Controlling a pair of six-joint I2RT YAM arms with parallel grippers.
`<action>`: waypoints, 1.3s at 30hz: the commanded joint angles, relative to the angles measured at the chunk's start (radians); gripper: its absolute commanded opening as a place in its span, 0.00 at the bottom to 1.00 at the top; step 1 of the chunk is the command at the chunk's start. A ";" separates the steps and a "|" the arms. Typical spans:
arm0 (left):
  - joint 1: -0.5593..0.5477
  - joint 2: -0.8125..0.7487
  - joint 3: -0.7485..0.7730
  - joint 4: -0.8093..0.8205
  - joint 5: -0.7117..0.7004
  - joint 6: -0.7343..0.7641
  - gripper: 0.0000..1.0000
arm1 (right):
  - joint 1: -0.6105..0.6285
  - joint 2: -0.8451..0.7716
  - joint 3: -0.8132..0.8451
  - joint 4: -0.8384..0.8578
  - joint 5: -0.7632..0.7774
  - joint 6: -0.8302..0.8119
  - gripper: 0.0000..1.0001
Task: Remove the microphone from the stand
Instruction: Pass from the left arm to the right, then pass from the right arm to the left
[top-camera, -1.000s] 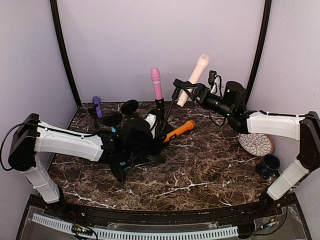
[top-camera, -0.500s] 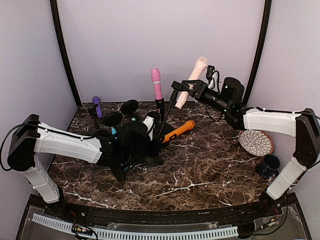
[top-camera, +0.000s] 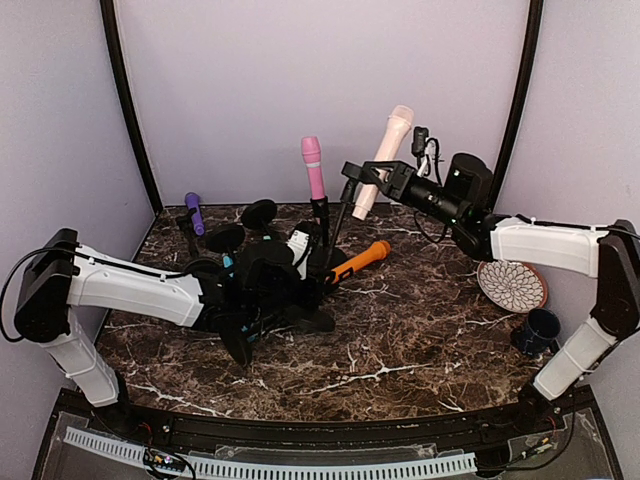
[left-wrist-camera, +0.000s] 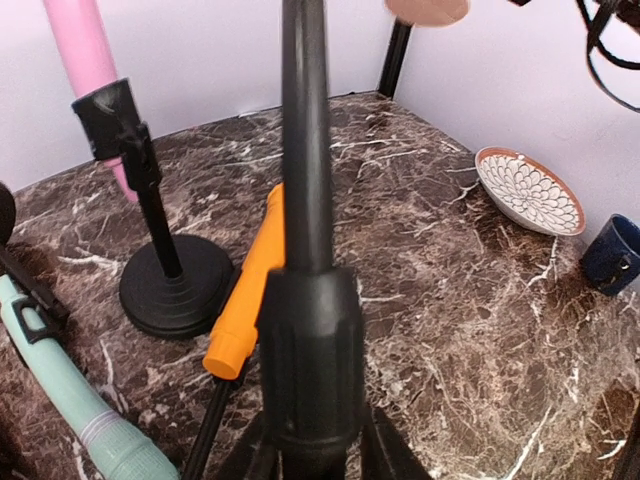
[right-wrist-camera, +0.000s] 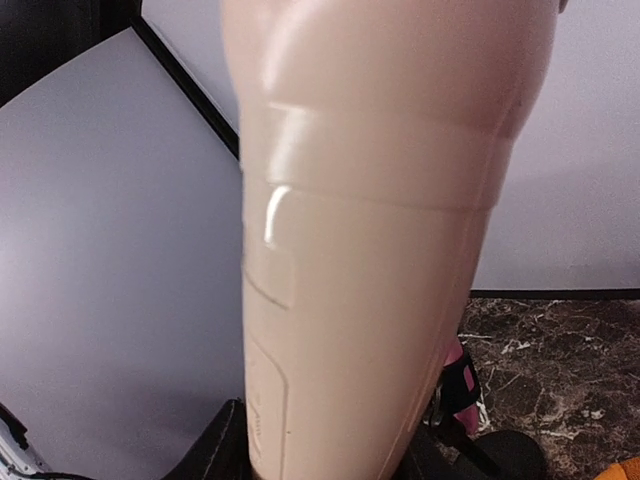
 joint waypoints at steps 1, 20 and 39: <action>-0.004 -0.081 0.010 0.106 0.080 0.014 0.53 | 0.005 -0.075 -0.042 0.064 -0.075 -0.149 0.24; 0.159 -0.264 -0.042 -0.010 0.726 0.034 0.94 | 0.006 -0.166 -0.117 0.184 -0.386 -0.198 0.18; 0.150 0.038 -0.091 0.299 0.886 0.038 0.88 | 0.007 -0.227 -0.167 0.359 -0.350 -0.104 0.18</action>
